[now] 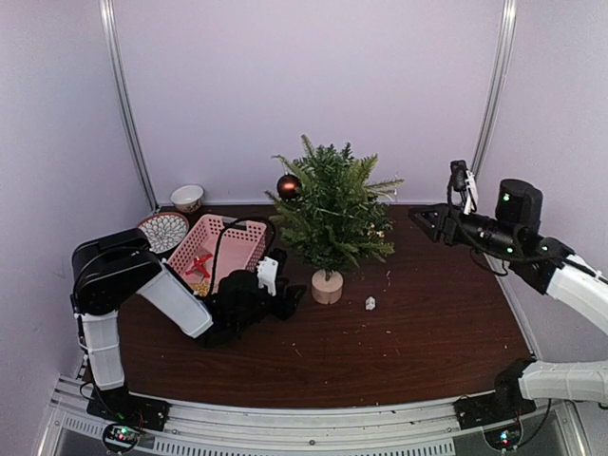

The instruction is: Decorate the small christmas tree

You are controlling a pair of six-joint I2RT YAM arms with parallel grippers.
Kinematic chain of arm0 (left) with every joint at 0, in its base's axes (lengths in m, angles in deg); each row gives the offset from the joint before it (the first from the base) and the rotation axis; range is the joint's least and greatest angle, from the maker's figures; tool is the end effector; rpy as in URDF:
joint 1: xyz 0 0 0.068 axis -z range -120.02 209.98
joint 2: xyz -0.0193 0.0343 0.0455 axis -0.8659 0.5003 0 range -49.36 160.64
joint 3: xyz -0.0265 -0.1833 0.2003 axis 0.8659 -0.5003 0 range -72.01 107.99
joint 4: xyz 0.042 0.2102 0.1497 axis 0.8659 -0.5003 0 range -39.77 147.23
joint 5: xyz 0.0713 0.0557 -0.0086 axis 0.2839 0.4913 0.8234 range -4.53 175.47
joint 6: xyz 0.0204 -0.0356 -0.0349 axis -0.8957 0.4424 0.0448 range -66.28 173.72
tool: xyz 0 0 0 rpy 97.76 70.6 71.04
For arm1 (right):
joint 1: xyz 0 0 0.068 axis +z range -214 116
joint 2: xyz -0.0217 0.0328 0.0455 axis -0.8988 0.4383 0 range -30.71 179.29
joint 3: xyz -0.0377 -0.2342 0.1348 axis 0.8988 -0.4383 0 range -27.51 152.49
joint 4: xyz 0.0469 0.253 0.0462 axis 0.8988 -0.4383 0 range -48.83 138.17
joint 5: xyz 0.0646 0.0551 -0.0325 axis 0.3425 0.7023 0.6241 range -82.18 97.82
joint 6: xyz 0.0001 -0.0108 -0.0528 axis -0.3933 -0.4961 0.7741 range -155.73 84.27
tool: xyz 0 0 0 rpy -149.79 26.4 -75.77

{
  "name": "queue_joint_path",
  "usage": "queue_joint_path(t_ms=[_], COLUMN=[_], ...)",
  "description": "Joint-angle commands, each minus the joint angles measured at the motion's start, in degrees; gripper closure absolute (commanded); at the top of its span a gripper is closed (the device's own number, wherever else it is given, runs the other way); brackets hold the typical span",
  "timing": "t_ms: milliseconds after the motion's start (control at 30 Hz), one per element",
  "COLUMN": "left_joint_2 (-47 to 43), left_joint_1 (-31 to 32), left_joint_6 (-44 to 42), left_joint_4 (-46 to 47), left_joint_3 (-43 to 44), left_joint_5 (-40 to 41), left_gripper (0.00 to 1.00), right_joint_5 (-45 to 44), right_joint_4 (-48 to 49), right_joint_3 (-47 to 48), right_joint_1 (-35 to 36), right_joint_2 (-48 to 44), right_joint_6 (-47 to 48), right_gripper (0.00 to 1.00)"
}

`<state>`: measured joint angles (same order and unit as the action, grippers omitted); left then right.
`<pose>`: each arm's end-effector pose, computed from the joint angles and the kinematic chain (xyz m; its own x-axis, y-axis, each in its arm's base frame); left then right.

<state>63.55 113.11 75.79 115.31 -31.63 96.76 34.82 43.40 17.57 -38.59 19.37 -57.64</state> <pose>0.2210 -0.2830 0.1139 -0.3907 -0.0931 -0.9158 0.5654 0.7608 -0.3185 0.1773 0.1020 0.3364 -0.4359 0.1611 -0.8854 -0.6723 0.5957 0.4394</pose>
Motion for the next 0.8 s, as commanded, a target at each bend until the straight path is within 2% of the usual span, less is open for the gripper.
queue_joint_path(t_ms=[0, 133, 333, 500, 600, 767], left_joint_2=[-1.67, -2.23, -3.74, -6.61, -8.88, -12.22], left_joint_1=[0.65, 1.79, 3.72, 4.07, 4.15, 4.16], left_joint_6=[-0.29, -0.27, -1.49, -1.33, -1.41, -1.49], left_joint_4=[6.49, 10.66, 9.73, 10.39, 9.44, 7.71], left_joint_3=[-1.63, -4.14, -4.5, -5.8, -6.09, -6.02], left_joint_5=[-1.47, -0.34, 0.75, 1.95, 1.96, 2.73], left_gripper=[0.47, 0.47, 0.47, 0.47, 0.47, 0.5], right_joint_5=[2.9, 6.77, 11.24, 16.36, 18.71, 22.13], right_joint_4=[6.77, 8.6, 9.8, 14.43, 15.89, 17.82], right_joint_3=[5.79, 10.69, 15.32, 15.86, 15.74, 14.58], right_joint_1=[-2.78, -3.96, -5.32, -6.15, -6.16, -6.15], right_joint_2=[10.0, 17.58, 25.02, 29.44, 31.54, 32.77], right_joint_6=[-0.34, 0.21, 1.23, -2.14, -3.34, -4.88], right_gripper=[0.38, 0.39, 0.37, 0.39, 0.43, 0.56])
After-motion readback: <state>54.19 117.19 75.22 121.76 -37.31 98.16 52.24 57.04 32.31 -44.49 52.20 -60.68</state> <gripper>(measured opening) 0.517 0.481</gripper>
